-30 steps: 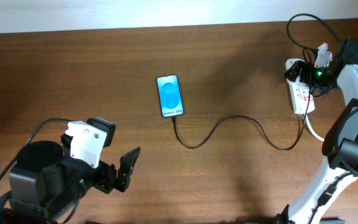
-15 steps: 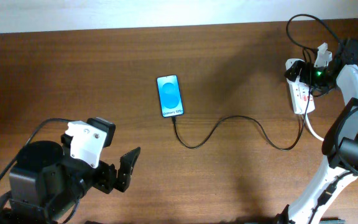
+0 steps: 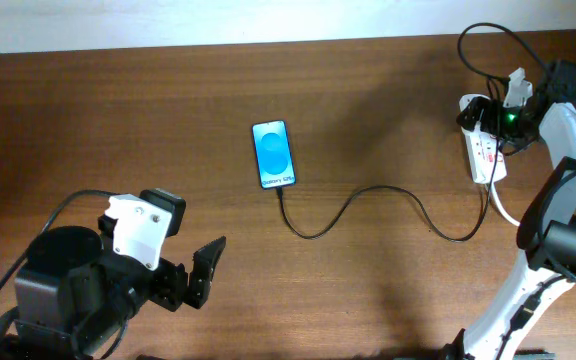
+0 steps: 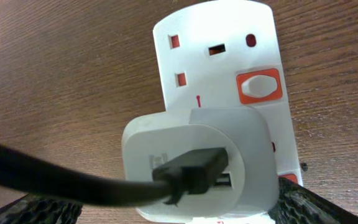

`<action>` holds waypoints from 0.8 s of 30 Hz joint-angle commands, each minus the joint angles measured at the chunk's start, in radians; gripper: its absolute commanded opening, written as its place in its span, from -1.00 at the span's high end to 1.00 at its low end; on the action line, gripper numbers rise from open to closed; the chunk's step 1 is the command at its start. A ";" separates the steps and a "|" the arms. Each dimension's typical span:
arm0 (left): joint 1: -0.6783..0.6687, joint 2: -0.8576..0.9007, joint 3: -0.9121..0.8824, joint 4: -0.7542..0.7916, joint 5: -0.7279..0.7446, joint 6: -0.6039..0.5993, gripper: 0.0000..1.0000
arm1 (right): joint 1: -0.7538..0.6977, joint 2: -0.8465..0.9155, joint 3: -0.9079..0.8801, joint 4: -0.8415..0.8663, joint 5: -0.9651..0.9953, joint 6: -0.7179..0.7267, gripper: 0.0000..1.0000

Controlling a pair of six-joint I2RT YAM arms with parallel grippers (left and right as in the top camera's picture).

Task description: Plug charger to phone and switch on socket

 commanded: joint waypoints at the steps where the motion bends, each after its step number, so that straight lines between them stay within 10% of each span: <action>1: -0.002 0.000 -0.008 0.002 -0.014 0.015 -0.98 | 0.035 0.021 0.014 -0.013 -0.013 0.005 -0.97; 24: -0.002 0.000 -0.008 0.002 -0.014 0.015 -0.98 | 0.063 0.010 -0.005 -0.111 0.016 0.058 -0.97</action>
